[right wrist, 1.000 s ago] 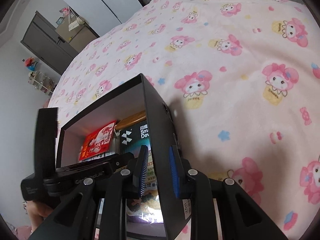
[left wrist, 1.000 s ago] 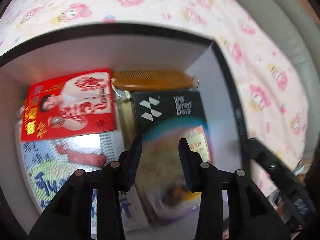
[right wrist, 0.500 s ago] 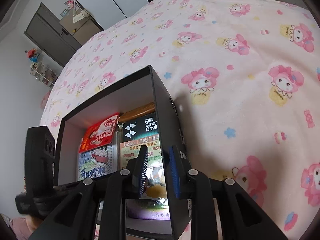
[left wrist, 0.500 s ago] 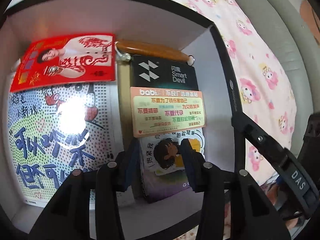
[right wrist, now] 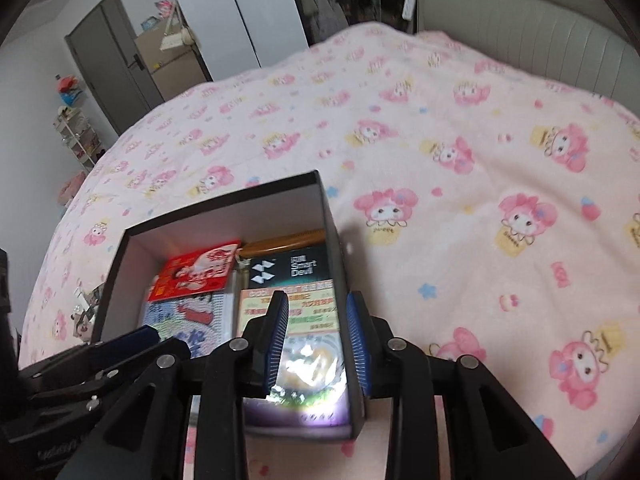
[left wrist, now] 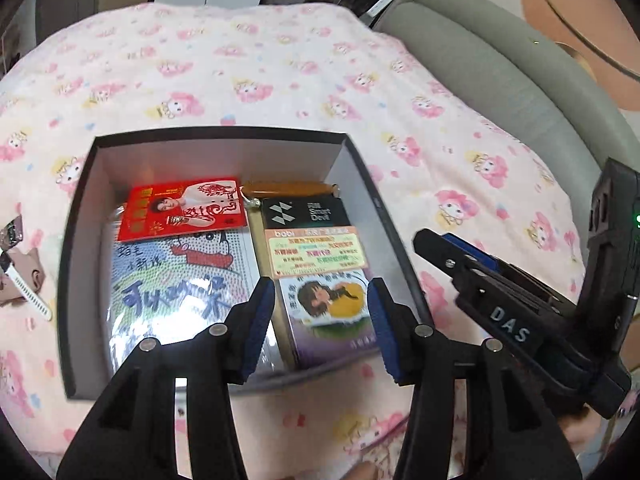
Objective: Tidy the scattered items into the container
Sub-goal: 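Lift the left gripper out of the box and move toward the black frame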
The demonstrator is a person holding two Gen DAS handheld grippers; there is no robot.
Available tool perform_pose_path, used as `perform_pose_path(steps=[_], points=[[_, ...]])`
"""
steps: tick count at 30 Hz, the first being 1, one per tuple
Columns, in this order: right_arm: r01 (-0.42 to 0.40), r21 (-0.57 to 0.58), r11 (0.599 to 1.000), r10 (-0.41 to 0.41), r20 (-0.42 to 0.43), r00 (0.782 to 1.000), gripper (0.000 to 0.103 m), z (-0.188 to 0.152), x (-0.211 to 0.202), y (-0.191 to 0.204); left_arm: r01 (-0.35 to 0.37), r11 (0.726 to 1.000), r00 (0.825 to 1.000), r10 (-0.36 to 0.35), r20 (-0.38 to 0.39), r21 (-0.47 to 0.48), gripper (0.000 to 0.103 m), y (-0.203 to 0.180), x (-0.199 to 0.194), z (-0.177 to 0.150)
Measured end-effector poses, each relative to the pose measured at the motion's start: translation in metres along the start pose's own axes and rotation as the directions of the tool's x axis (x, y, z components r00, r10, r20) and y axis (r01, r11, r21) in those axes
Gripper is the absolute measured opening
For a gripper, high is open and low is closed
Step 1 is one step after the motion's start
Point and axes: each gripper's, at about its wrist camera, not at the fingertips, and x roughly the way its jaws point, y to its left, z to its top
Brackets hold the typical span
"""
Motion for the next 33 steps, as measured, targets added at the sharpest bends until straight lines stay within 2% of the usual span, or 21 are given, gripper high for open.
perform_pose_path(steps=[3, 6, 7, 9, 18, 21, 33], points=[[-0.015, 0.004, 1.000, 0.015, 0.029, 0.999, 0.027, -0.010, -0.019, 0.009, -0.014, 1.000, 1.000, 0.014, 0.022, 0.008, 0.052, -0.001, -0.028, -0.015], [-0.019, -0.023, 1.000, 0.020, 0.045, 0.999, 0.028, -0.019, -0.037, 0.023, -0.094, 0.995, 0.994, 0.091, 0.060, 0.044, 0.055, -0.007, -0.040, -0.028], [-0.020, -0.029, 0.999, 0.021, 0.048, 0.999, 0.029, -0.022, -0.040, 0.026, -0.099, 0.994, 0.993, 0.096, 0.064, 0.051, 0.055, -0.008, -0.041, -0.031], [-0.029, -0.035, 0.999, 0.031, 0.052, 0.998, 0.032, -0.029, -0.049, 0.032, -0.101, 0.994, 0.993, 0.097, 0.073, 0.053, 0.054, -0.008, -0.048, -0.037], [-0.032, -0.067, 0.997, 0.035, 0.047, 0.998, 0.032, -0.059, -0.074, 0.060, -0.093, 0.993, 0.993, 0.087, 0.086, 0.069, 0.054, 0.006, -0.079, -0.065], [-0.034, -0.085, 0.996, 0.039, 0.061, 0.997, 0.032, -0.074, -0.080, 0.072, -0.113, 0.989, 0.991, 0.106, 0.083, 0.091, 0.054, 0.013, -0.086, -0.077], [-0.091, -0.227, 0.970, 0.090, -0.016, 0.996, 0.032, -0.106, -0.071, 0.146, -0.157, 0.988, 0.985, 0.157, 0.075, -0.006, 0.053, 0.079, -0.123, -0.115]])
